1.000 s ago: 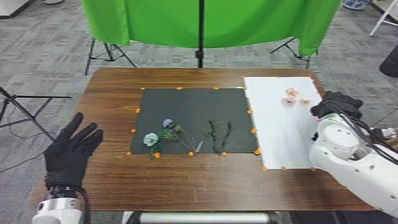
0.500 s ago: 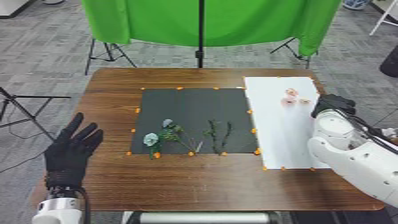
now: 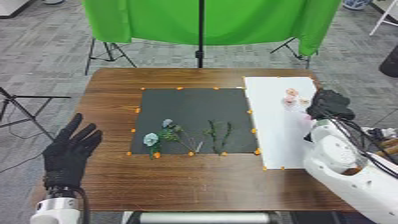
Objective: Arrange flowers
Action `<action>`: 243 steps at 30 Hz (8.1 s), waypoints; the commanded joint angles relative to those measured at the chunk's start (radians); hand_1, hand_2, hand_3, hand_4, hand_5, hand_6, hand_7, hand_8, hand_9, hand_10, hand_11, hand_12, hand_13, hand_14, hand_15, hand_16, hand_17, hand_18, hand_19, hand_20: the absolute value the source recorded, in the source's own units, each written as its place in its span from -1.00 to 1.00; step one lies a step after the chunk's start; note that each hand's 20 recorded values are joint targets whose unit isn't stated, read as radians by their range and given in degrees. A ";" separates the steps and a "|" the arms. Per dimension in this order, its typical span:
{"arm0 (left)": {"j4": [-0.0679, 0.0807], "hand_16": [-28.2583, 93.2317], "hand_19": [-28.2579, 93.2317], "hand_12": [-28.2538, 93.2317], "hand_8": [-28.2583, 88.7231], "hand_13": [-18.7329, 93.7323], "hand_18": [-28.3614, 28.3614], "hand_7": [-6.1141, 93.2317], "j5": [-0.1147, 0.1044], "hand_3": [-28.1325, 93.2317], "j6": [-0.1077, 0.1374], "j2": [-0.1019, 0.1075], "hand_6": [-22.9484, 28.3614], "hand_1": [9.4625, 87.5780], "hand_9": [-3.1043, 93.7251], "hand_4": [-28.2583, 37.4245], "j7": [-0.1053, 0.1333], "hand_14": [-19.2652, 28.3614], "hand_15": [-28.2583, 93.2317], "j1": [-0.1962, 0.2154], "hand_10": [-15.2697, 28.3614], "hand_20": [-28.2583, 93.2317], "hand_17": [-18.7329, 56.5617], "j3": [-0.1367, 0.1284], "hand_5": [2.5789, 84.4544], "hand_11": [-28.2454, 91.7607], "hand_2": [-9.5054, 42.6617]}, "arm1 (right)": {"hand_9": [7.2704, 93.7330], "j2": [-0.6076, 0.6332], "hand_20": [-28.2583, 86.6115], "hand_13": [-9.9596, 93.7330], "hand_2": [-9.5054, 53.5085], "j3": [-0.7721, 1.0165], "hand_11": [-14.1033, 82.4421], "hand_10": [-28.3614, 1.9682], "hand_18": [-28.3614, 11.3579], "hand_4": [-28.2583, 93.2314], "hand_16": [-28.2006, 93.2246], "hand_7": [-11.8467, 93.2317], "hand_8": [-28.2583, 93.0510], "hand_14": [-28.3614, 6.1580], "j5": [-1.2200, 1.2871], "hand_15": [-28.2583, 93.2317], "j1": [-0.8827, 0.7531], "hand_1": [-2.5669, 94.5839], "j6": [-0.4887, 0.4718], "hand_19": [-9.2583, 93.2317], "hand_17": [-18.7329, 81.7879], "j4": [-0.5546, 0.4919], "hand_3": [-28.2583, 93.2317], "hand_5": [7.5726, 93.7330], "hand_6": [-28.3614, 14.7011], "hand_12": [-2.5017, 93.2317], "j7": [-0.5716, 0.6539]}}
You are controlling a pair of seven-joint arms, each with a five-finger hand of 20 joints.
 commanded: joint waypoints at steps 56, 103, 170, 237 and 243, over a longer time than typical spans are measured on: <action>0.012 -0.71 0.41 -0.36 -0.66 -0.31 1.00 -0.72 0.041 0.80 -0.026 -0.029 0.16 -0.72 -0.28 -1.00 -0.070 0.94 0.36 -0.031 0.59 -0.48 -0.72 -0.020 -0.20 -0.14 -0.36 | 0.66 -0.531 0.39 0.48 -1.00 -0.637 0.36 0.17 -0.82 -1.00 -0.08 -0.44 -0.61 0.08 -0.113 0.85 0.439 -0.12 -0.173 0.86 -0.11 0.050 0.61 0.62 0.40 -0.46 -0.273; 0.000 -0.71 0.41 -0.36 -0.65 -0.31 1.00 -0.72 0.009 0.80 0.005 -0.012 0.16 -0.74 -0.27 -1.00 -0.008 0.94 0.36 0.011 0.59 -0.49 -0.72 0.003 -0.22 -0.14 -0.37 | 0.04 -0.132 0.27 0.07 -1.00 -0.306 -0.24 -0.28 -0.81 -1.00 -0.34 -0.46 -0.76 -0.20 0.166 0.67 0.394 -0.29 -0.205 0.62 -0.39 0.233 0.81 -0.05 0.38 -0.63 -0.033; -0.002 -0.71 0.41 -0.36 -0.65 -0.31 1.00 -0.72 0.040 0.80 -0.027 -0.047 0.17 -0.72 -0.28 -1.00 -0.090 0.94 0.36 0.004 0.59 -0.49 -0.72 -0.037 -0.22 -0.14 -0.36 | 0.58 -0.364 0.34 0.40 -1.00 -0.451 0.15 0.16 -0.66 -1.00 -0.17 -0.44 -0.75 0.18 0.059 0.73 0.318 -0.15 -0.236 0.73 -0.26 -0.055 0.70 0.42 0.43 -0.51 -0.335; -0.003 -0.71 0.41 -0.36 -0.66 -0.31 1.00 -0.72 0.009 0.79 0.005 -0.018 0.18 -0.72 -0.28 -1.00 -0.035 0.94 0.36 0.002 0.59 -0.50 -0.73 -0.009 -0.21 -0.14 -0.36 | 0.92 -0.103 0.20 0.58 -1.00 -0.405 -0.39 0.57 -0.50 -1.00 -0.19 -0.53 -0.56 0.49 0.128 0.63 0.417 0.25 0.086 0.80 -0.10 0.350 0.38 0.83 0.67 -0.30 -0.069; -0.007 -0.71 0.41 -0.36 -0.65 -0.31 1.00 -0.72 0.010 0.79 0.004 -0.025 0.18 -0.72 -0.28 -1.00 -0.035 0.94 0.36 0.021 0.59 -0.50 -0.73 -0.021 -0.21 -0.14 -0.36 | 0.92 -0.070 0.19 0.59 -1.00 -0.411 -0.30 0.52 -0.50 -1.00 -0.19 -0.53 -0.55 0.49 0.084 0.64 0.393 0.21 0.135 0.82 -0.10 0.143 0.45 0.84 0.62 -0.33 -0.223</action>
